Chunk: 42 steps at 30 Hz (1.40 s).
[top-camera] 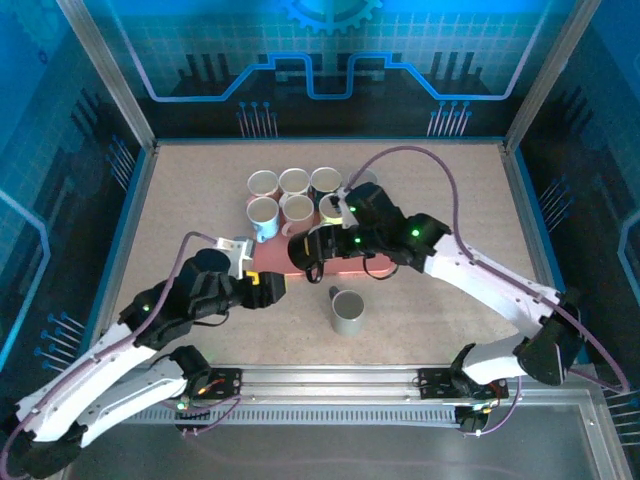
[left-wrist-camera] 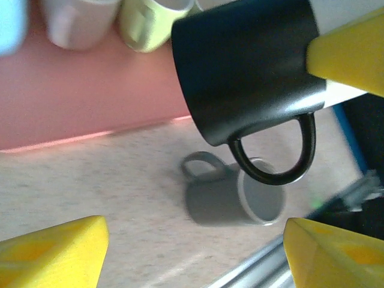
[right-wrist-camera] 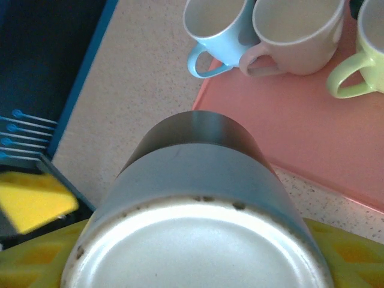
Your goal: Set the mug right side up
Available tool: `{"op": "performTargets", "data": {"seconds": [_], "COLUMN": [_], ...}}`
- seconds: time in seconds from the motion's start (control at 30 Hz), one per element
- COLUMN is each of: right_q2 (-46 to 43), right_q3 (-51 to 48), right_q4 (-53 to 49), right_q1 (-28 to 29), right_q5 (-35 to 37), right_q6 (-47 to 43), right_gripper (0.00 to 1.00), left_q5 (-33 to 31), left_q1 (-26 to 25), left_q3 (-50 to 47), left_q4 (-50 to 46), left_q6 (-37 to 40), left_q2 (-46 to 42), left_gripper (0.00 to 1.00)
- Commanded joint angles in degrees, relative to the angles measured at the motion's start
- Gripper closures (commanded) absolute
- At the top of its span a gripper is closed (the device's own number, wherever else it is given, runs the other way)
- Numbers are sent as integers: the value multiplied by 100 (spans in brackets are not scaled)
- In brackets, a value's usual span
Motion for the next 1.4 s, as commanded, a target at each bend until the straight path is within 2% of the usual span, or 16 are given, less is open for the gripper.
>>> {"op": "performTargets", "data": {"seconds": [0.0, 0.07, 0.17, 0.3, 0.47, 0.6, 0.63, 0.7, 0.83, 0.93, 1.0, 1.13, 1.37], "right_q2": [-488, -630, -845, -1042, -1122, -1076, -1091, -1172, -1265, -1222, -1263, -1335, -1347], "right_q3": [-342, -546, -823, -1148, -1316, -1543, -1546, -1470, -1206, -1247, -1386, -1809, -2054], "right_q4": [1303, 1614, 2077, 2682, 2923, 3480, 3461, 3103, 2272, 2354, 2671, 3658, 4445], "right_q1": [-285, -383, -484, -609, -683, -685, -685, -680, -689, -692, -698, -781, -801], "right_q5": [-858, -1086, -1327, -1600, -1631, -1800, -1781, -1521, -1013, -1120, -1205, -1459, -1677], "right_q6": [529, 684, 891, 1196, 1520, 1908, 1918, 1767, 1526, 1618, 1670, 2141, 2598], "right_gripper": [51, 51, 52, 52, 52, 52, 53, 56, 59, 59, 59, 59, 59], "left_q5": [1978, 2615, 3161, 3460, 3462, 3496, 3509, 3438, 2835, 2656, 2788, 3028, 3028], "left_q1": [595, 938, 1146, 1160, 1163, 1162, 1158, 1158, 1158, 1158, 1158, 1158, 1158], "left_q3": [-640, -1017, -1344, -1575, -1633, -1837, -1842, -1754, -1211, -1049, -1152, -1709, -2089], "left_q4": [1833, 2862, 4100, 5373, 5735, 6542, 6589, 6053, 3556, 2889, 3105, 4588, 6051], "left_q6": [-976, -1540, -2166, -2811, -2946, -3387, -3417, -3164, -1773, -1420, -1657, -2730, -3643], "left_q2": [52, 154, 467, 893, 942, 1127, 1153, 1028, 257, 37, 46, 145, 536], "left_gripper": [23, 23, 23, 25, 29, 35, 37, 38, 36, 35, 34, 29, 28]}}
